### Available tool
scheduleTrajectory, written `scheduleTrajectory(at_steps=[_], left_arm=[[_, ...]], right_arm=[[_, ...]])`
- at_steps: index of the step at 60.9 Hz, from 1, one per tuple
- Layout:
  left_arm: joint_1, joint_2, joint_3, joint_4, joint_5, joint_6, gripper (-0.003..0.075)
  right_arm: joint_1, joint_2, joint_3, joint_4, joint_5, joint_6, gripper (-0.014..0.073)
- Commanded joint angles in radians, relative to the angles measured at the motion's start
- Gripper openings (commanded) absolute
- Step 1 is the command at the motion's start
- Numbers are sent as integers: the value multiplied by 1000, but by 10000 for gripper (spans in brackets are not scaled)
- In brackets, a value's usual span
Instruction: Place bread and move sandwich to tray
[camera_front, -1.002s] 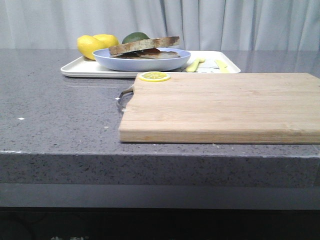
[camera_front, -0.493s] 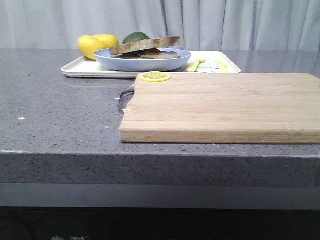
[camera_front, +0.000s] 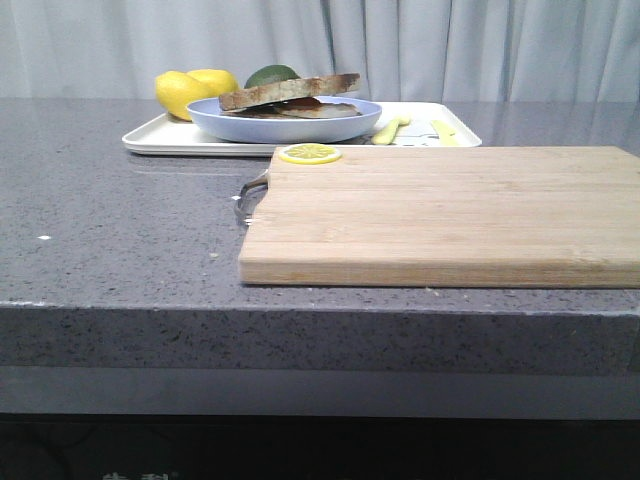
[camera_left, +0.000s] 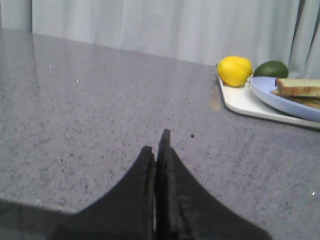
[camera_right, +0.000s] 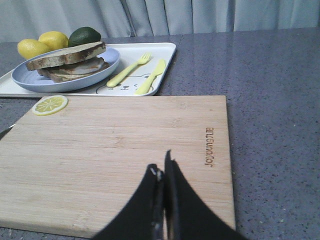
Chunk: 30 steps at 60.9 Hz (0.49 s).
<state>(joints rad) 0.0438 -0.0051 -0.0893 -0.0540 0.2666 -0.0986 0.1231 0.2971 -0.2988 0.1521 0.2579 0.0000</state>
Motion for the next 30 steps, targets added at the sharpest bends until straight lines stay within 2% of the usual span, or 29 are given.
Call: scheduleTrajectory(at_steps=[1, 7, 10, 30], left_arm=[[3, -23, 27, -10, -124, -13, -20], [3, -23, 100, -10, -186, -13, -20], [3, -23, 90, -10, -123, -13, -20], [3, -23, 94, -10, -116, -13, -20]], right_arm=[[3, 7, -26, -1, -83, -6, -60], [3, 7, -26, -1, -83, -6, -60], [3, 7, -26, -1, -83, -6, -60], [3, 7, -26, -1, -82, -6, -60]])
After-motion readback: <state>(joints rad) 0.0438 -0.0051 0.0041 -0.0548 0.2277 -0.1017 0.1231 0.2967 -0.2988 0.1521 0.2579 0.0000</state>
